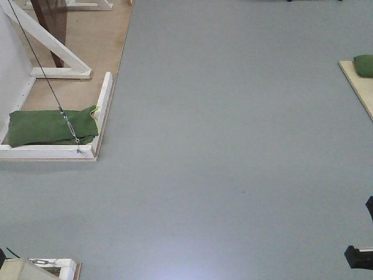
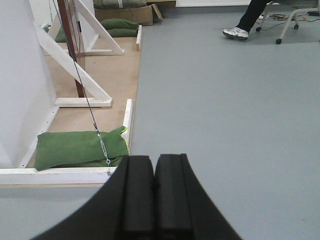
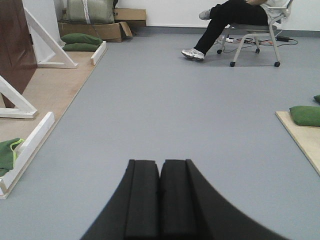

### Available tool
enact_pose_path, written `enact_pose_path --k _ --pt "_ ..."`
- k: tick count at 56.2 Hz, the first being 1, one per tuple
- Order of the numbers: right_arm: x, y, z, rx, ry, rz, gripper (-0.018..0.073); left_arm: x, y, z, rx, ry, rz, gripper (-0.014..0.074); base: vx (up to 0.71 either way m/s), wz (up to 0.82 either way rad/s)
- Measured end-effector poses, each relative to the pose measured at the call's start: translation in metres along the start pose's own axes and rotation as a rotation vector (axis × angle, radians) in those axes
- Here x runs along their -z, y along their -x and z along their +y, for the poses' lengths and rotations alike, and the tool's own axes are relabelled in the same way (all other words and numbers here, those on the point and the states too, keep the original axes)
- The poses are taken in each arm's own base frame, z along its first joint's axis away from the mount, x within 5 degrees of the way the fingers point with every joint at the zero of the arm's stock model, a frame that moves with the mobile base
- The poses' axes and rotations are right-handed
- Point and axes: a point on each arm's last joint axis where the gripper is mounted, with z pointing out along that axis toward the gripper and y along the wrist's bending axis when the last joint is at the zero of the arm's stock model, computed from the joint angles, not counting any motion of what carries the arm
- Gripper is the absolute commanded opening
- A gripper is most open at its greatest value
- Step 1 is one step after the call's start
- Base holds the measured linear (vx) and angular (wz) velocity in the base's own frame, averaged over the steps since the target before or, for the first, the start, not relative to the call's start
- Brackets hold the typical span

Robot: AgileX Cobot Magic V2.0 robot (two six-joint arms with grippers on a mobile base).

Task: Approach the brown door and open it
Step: 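Drive the base forward along the wooden platform toward the brown door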

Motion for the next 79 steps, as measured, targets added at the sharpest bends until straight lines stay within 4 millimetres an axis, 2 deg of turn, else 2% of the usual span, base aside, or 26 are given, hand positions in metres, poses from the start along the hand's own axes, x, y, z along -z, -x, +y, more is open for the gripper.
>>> enact_pose_path --k 79 --pt "0.0000 0.0000 0.0000 0.000 0.000 0.000 0.0000 0.0000 0.0000 0.0000 0.000 0.000 0.000 -0.0003 0.11 0.01"
